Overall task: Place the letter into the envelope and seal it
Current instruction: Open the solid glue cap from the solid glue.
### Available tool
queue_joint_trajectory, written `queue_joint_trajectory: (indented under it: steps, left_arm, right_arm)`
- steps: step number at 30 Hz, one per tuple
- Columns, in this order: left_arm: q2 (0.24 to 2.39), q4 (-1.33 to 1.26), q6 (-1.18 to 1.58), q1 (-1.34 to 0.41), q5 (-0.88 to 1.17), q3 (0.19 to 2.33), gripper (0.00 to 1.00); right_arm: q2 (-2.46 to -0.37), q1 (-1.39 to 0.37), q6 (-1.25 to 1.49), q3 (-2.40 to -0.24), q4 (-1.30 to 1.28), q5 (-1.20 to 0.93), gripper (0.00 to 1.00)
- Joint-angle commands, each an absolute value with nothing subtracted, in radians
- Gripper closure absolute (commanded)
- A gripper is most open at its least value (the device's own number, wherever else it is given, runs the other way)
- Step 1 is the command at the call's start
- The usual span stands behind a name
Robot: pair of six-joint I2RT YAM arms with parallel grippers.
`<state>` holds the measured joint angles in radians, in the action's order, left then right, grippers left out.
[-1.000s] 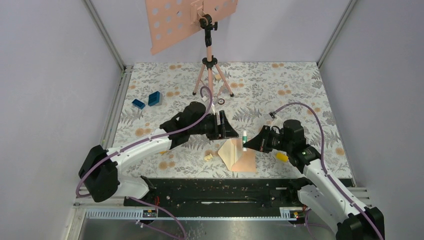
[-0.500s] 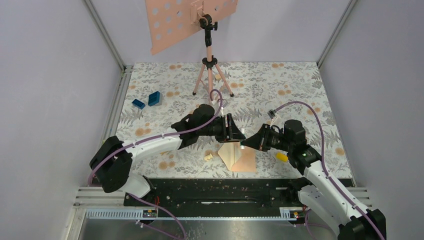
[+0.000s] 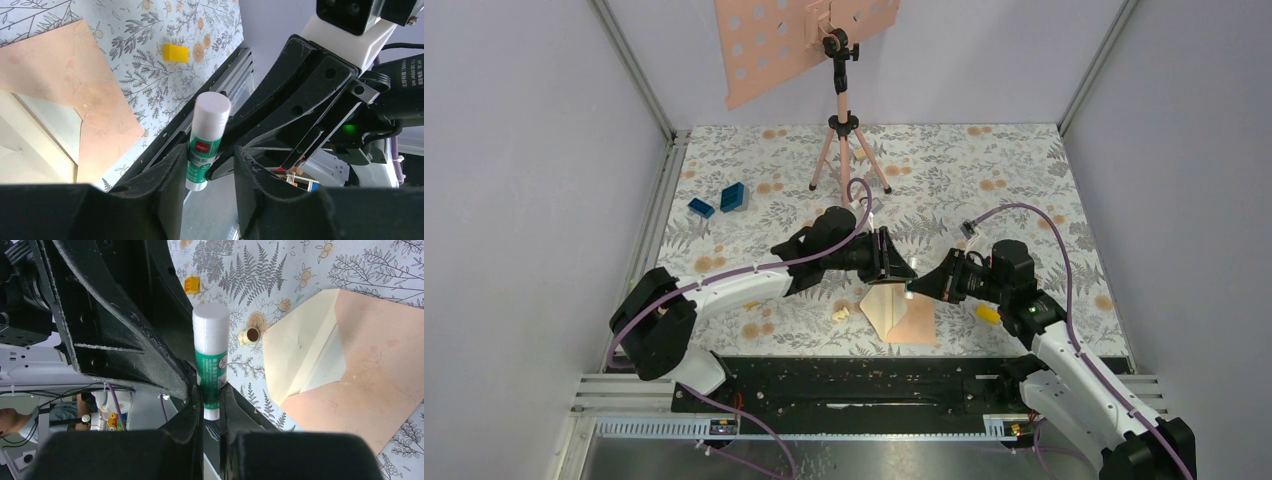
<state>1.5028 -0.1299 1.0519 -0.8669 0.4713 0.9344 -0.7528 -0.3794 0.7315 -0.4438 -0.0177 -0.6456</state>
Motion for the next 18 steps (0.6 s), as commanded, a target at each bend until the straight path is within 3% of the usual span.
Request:
queue_joint_trajectory:
  steps: [1, 13, 16, 18]
  left_arm:
    - [1.509, -0.185, 1.072, -0.871, 0.413, 0.963, 0.69]
    - [1.532, -0.190, 1.075, -0.873, 0.408, 0.976, 0.64]
    - [1.543, -0.188, 1.068, -0.875, 0.418, 0.985, 0.70]
    - [1.549, -0.186, 1.063, -0.875, 0.429, 0.994, 0.83]
  right_arm:
    - [-0.743, -0.396, 0.741, -0.457, 0.048, -0.710, 1.00]
    - [-0.747, -0.397, 0.753, -0.466, 0.061, -0.718, 1.00]
    - [-0.748, -0.397, 0.764, -0.466, 0.070, -0.716, 1.00]
    - [-0.751, -0.397, 0.767, -0.466, 0.072, -0.715, 1.00]
